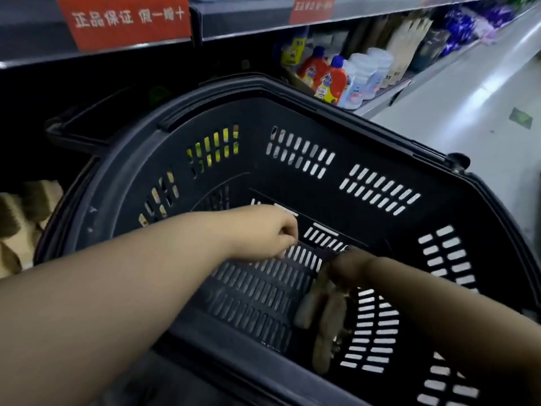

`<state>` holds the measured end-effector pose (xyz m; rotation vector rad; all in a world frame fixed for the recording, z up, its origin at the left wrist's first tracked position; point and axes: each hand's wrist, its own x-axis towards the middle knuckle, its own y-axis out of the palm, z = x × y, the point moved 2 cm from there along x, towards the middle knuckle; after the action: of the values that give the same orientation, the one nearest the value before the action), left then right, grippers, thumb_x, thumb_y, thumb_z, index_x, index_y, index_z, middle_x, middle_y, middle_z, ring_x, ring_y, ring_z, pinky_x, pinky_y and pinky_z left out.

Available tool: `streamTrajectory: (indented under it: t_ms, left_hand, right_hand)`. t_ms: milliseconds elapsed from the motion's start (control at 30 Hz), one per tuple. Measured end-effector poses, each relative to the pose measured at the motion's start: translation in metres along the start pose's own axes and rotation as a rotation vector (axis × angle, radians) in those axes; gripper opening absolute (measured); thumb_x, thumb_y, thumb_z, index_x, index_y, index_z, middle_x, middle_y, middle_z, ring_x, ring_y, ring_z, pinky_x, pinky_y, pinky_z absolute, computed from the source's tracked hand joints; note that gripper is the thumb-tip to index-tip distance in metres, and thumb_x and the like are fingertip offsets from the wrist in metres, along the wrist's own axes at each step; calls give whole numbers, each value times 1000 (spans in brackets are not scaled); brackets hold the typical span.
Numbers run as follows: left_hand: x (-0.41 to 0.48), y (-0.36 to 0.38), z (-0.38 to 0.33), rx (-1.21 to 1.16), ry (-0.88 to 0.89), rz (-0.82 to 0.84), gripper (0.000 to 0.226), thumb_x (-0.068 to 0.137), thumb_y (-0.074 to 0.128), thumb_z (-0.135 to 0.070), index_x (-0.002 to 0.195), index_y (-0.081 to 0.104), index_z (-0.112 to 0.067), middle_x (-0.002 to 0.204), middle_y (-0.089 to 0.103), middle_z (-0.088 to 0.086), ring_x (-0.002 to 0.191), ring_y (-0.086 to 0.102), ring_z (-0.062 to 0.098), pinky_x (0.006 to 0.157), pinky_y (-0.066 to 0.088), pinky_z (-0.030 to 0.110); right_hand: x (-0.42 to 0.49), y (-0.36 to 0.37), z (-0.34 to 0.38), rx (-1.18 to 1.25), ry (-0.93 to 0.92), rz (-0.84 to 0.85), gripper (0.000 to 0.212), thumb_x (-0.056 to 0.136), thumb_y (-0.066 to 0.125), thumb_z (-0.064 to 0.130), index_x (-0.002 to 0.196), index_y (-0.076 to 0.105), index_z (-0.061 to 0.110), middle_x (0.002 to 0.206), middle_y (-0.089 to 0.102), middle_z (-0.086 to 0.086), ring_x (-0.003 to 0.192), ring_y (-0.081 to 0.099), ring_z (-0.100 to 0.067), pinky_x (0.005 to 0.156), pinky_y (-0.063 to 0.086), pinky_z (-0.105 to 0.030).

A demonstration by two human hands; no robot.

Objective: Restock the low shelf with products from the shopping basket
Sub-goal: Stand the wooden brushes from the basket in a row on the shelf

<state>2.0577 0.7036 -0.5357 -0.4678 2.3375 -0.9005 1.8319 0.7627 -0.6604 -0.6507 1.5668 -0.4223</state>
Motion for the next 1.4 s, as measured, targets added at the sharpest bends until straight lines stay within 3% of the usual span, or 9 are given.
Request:
streamTrajectory:
  t_ms: [167, 267, 367, 533, 700, 800, 900, 1067, 1400]
  left_hand:
    - [0, -3, 16, -5, -263, 142, 33, 97, 40, -33, 97, 66, -14, 93, 73, -4, 74, 59, 14, 66, 46, 23]
    - [-2, -5, 17, -255, -387, 110, 53, 99, 28, -48, 120, 56, -7, 96, 72, 2, 89, 62, 19, 87, 46, 34]
    - [-5, -10, 12, -708, -489, 25, 68, 95, 24, -58, 133, 42, -5, 97, 65, 10, 104, 59, 28, 88, 45, 41]
    - [-9, -20, 17, -1161, -468, -153, 59, 92, 53, -38, 139, 36, -6, 119, 60, 19, 114, 56, 35, 100, 42, 53]
    - [-2, -24, 23, -1371, -502, -314, 26, 96, 49, -15, 119, 55, -4, 100, 59, 10, 99, 59, 21, 78, 50, 39]
    - [1, -28, 27, -1351, -505, -341, 21, 97, 46, -13, 105, 64, -6, 84, 52, 3, 81, 51, 13, 77, 45, 30]
    - [1, -32, 22, -1376, -431, -306, 17, 95, 48, -9, 104, 62, -5, 77, 54, 3, 73, 53, 11, 74, 51, 31]
    - [3, -30, 19, -1357, -408, -301, 13, 95, 48, -9, 105, 55, -4, 75, 56, 4, 66, 55, 12, 65, 58, 34]
    - [1, -29, 19, -1320, -427, -343, 27, 99, 42, -29, 95, 61, -10, 70, 53, 3, 55, 53, 10, 52, 55, 25]
  right_hand:
    - [-33, -55, 11, 849, -69, -130, 9, 94, 53, 26, 88, 58, 20, 81, 66, 0, 62, 60, -4, 54, 48, -19]
    - [-54, -76, 39, 1717, -270, 82, 20, 97, 40, 6, 108, 55, 10, 91, 67, -8, 76, 66, -14, 64, 55, -25]
    - [-66, -89, 69, 1906, -499, 128, 37, 89, 45, 0, 124, 52, 11, 103, 64, -12, 83, 67, -18, 70, 58, -28]
    - [-68, -99, 93, 1769, -687, -83, 49, 79, 62, 5, 123, 58, 27, 101, 68, 0, 86, 67, -11, 70, 55, -23]
    - [-48, -98, 74, 1612, -697, -38, 39, 83, 62, 5, 119, 62, 19, 111, 64, -3, 101, 63, -18, 86, 52, -29]
    - [-10, -73, 47, 877, -292, -240, 25, 89, 60, 18, 114, 59, 20, 111, 61, 1, 107, 58, -18, 85, 49, -26]
    - [28, -23, 37, 80, -91, -84, 57, 89, 59, 18, 141, 35, 20, 140, 41, -8, 127, 43, -27, 102, 41, -40]
    - [49, 29, 50, -299, -149, 61, 58, 91, 54, 27, 143, 29, 25, 146, 32, -13, 133, 33, -36, 104, 34, -52]
    - [19, -31, 32, 357, -172, -39, 31, 95, 50, 26, 124, 41, 18, 116, 58, -8, 98, 58, -22, 81, 49, -34]
